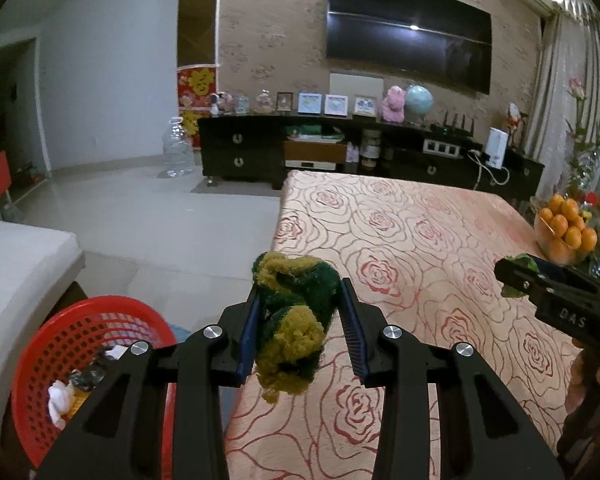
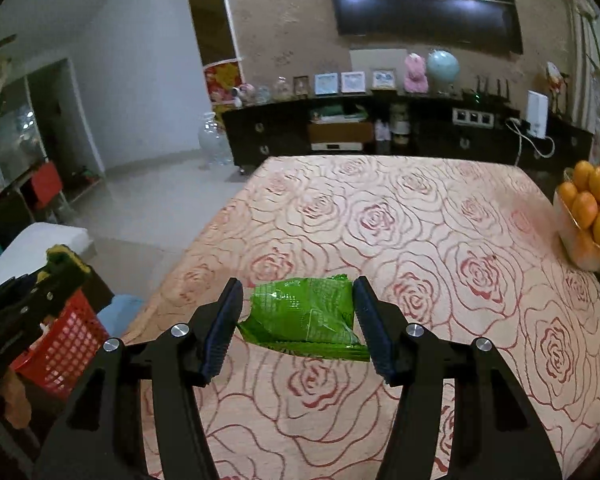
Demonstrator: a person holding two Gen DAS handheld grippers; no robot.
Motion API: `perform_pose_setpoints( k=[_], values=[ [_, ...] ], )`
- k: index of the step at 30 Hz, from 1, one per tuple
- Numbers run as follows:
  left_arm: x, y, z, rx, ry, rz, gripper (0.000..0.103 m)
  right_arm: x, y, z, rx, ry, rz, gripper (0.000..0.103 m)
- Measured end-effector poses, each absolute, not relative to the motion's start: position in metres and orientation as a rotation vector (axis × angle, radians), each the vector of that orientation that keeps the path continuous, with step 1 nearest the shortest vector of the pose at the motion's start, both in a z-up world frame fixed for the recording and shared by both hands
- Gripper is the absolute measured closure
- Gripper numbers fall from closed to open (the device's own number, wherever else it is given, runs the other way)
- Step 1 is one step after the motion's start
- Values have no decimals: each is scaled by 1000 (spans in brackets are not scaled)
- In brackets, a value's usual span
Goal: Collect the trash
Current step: 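Carry sponge and green packet to the red wastebasket and open both tools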
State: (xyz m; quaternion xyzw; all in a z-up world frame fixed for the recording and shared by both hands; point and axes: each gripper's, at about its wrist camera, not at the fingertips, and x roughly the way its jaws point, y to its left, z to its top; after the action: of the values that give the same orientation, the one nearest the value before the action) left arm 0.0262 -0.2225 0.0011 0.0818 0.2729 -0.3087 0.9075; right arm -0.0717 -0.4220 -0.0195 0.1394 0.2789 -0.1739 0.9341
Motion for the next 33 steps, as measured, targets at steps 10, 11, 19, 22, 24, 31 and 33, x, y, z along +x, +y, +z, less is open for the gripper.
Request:
perform_pose_setpoints(
  k=[10,11,19,22,24,31,33],
  values=[
    [26,-190,12,144,552,-561,68,-64,-392,-11,248,570,-298,47],
    [26,-185,13,140,554,-551,68,-63,-388,-9,242,569,-290,47],
    [26,-152,22,116,554,-487,68,-55,-359,3,204,553,-231,47],
    [26,-138,26,105,552,-460,68,-52,-347,8,189,547,-206,47],
    [26,-129,28,97,552,-442,68,-49,-337,10,177,545,-188,47],
    [25,-99,35,72,551,-388,68,-39,-309,17,141,545,-134,47],
    [25,-93,36,66,552,-377,68,-36,-303,17,137,546,-119,47]
  ],
)
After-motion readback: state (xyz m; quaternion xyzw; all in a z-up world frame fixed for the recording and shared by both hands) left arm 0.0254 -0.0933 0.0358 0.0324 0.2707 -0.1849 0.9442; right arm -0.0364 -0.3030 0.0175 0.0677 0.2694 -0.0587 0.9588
